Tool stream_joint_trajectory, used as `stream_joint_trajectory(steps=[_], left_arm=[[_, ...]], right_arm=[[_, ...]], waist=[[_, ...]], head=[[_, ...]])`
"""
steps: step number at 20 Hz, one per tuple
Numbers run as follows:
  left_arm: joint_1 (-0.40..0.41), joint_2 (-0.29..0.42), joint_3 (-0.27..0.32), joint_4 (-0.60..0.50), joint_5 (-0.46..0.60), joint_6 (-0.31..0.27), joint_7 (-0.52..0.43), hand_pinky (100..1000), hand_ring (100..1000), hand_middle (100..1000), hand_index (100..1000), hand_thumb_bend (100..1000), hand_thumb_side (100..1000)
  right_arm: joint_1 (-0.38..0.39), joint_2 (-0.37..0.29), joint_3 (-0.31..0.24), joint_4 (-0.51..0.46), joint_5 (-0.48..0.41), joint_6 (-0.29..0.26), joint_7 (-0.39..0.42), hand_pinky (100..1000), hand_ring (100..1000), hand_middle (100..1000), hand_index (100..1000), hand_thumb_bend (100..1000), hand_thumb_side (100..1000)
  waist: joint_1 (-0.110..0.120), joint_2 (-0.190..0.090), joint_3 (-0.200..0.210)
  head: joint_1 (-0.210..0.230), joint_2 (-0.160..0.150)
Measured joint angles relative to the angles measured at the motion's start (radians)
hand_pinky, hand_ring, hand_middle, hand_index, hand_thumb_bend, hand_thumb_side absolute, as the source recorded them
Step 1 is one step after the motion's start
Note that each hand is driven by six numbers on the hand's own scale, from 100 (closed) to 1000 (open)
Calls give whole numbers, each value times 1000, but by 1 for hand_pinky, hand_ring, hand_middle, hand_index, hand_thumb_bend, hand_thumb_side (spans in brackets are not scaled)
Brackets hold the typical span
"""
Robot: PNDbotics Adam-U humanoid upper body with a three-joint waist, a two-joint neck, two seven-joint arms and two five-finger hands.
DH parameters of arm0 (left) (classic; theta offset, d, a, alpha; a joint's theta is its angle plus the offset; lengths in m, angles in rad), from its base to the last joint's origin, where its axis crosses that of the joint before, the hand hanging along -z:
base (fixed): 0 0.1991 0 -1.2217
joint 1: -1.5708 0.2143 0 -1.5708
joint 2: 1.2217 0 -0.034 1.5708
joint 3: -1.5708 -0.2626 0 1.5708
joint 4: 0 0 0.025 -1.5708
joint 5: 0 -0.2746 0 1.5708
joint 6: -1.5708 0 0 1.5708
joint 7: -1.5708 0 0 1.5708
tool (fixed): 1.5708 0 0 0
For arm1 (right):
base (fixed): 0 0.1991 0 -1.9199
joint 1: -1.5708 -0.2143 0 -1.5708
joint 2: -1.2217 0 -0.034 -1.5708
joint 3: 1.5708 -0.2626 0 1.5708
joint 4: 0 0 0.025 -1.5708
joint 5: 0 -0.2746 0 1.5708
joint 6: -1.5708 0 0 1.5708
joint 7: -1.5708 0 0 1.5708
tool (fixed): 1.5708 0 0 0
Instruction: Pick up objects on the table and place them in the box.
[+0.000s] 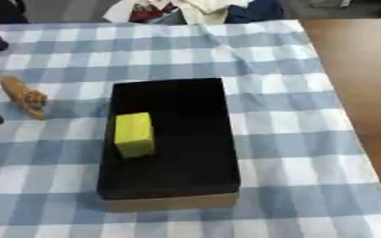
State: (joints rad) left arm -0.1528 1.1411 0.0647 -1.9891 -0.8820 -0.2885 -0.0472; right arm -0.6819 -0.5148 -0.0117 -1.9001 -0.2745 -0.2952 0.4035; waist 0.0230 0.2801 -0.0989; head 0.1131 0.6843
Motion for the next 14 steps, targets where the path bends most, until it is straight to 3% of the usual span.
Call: stream_joint_trajectory(steps=[4, 7, 14], left_arm=[[-37, 6, -18, -1, 34, 10, -106, 810, 833, 797, 994, 475, 433], [-59, 13, -30, 9, 58, 16, -189, 815, 837, 794, 1000, 471, 429], [-118, 13, -55, 91, 73, 22, -339, 824, 846, 798, 986, 559, 628]], right_arm=[[0, 8, 0, 0, 0, 3, 3, 824, 801, 677, 755, 100, 709], [0, 13, 1, -2, 0, 6, 6, 824, 800, 676, 755, 100, 710], [1, 20, 3, -4, 0, 12, 13, 824, 800, 673, 755, 100, 710]], waist=[[0, 0, -5], [1, 0, -6], [3, 0, -12]], head=[[8, 0], [11, -1], [19, -9]])
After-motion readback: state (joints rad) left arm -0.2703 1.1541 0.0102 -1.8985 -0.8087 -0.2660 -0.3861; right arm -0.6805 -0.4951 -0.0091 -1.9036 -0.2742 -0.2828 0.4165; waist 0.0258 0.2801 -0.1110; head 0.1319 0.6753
